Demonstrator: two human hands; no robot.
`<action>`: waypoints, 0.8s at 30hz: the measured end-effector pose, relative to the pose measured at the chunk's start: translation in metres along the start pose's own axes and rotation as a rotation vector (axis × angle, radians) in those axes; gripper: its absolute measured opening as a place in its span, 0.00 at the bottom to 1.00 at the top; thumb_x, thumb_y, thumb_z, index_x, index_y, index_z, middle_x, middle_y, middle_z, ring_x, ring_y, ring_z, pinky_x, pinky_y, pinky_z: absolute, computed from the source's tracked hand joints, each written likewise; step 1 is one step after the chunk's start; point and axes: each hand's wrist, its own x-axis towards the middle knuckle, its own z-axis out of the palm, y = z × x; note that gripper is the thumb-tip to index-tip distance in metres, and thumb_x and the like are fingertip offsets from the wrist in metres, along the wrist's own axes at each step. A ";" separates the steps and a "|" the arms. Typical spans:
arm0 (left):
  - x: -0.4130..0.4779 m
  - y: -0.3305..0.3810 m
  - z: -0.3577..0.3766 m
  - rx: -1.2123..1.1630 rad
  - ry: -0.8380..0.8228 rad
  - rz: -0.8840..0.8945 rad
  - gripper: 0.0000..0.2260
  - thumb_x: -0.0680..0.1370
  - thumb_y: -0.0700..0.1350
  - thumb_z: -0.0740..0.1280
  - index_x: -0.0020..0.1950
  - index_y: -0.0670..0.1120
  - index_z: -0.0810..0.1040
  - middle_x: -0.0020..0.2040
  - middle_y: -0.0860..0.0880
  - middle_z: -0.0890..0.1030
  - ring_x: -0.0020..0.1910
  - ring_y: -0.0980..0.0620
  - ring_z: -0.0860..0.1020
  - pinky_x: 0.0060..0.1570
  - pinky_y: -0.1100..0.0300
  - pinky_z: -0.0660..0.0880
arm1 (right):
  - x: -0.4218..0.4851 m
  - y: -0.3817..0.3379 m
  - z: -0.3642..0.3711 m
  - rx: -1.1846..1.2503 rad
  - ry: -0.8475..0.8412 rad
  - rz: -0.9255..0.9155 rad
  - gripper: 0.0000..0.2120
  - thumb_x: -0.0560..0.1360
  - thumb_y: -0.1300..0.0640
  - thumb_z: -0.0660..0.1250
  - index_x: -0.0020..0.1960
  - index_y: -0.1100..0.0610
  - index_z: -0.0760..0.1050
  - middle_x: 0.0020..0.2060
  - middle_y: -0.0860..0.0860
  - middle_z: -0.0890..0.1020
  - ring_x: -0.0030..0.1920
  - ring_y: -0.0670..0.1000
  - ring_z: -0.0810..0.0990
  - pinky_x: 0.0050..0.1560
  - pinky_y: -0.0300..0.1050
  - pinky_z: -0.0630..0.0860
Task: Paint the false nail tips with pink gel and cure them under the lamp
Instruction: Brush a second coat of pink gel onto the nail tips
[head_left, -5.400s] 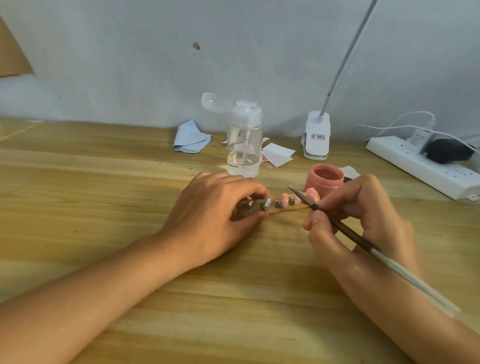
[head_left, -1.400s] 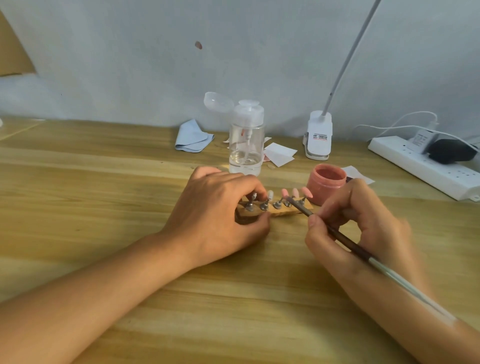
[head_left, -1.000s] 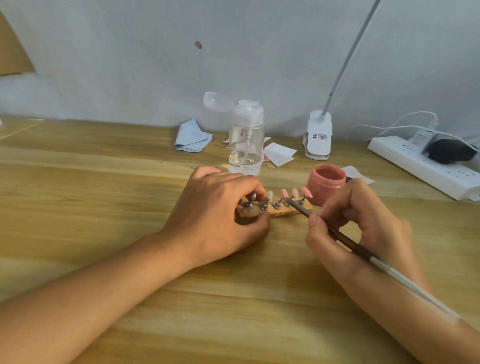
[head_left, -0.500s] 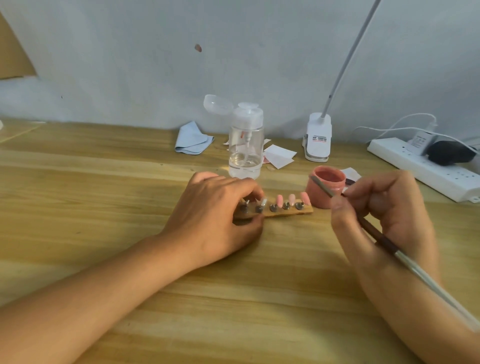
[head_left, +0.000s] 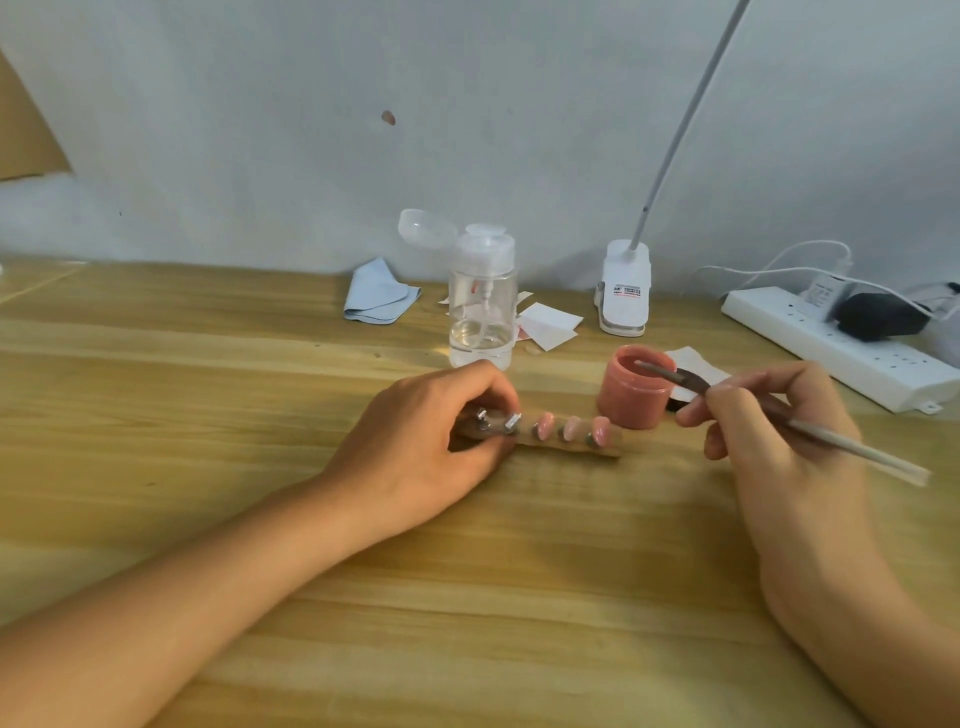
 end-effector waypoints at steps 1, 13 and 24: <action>0.000 0.000 0.000 -0.014 -0.007 -0.008 0.08 0.73 0.43 0.74 0.47 0.54 0.78 0.45 0.59 0.82 0.46 0.55 0.81 0.48 0.51 0.77 | 0.000 0.001 0.000 0.006 0.003 0.018 0.08 0.75 0.67 0.63 0.43 0.55 0.69 0.30 0.48 0.83 0.29 0.43 0.70 0.29 0.31 0.68; 0.002 -0.005 -0.001 -0.185 -0.098 -0.038 0.09 0.73 0.43 0.75 0.45 0.55 0.78 0.42 0.59 0.81 0.41 0.60 0.77 0.41 0.65 0.72 | -0.022 -0.021 0.008 -0.178 -0.224 -0.302 0.04 0.74 0.62 0.63 0.45 0.54 0.69 0.39 0.49 0.81 0.41 0.46 0.83 0.42 0.33 0.74; 0.001 -0.002 -0.001 -0.125 -0.105 0.041 0.07 0.76 0.43 0.73 0.45 0.54 0.77 0.39 0.65 0.78 0.36 0.63 0.74 0.36 0.69 0.66 | -0.010 -0.016 0.004 -0.113 -0.116 -0.196 0.07 0.76 0.71 0.64 0.48 0.60 0.72 0.41 0.53 0.83 0.41 0.42 0.82 0.42 0.31 0.75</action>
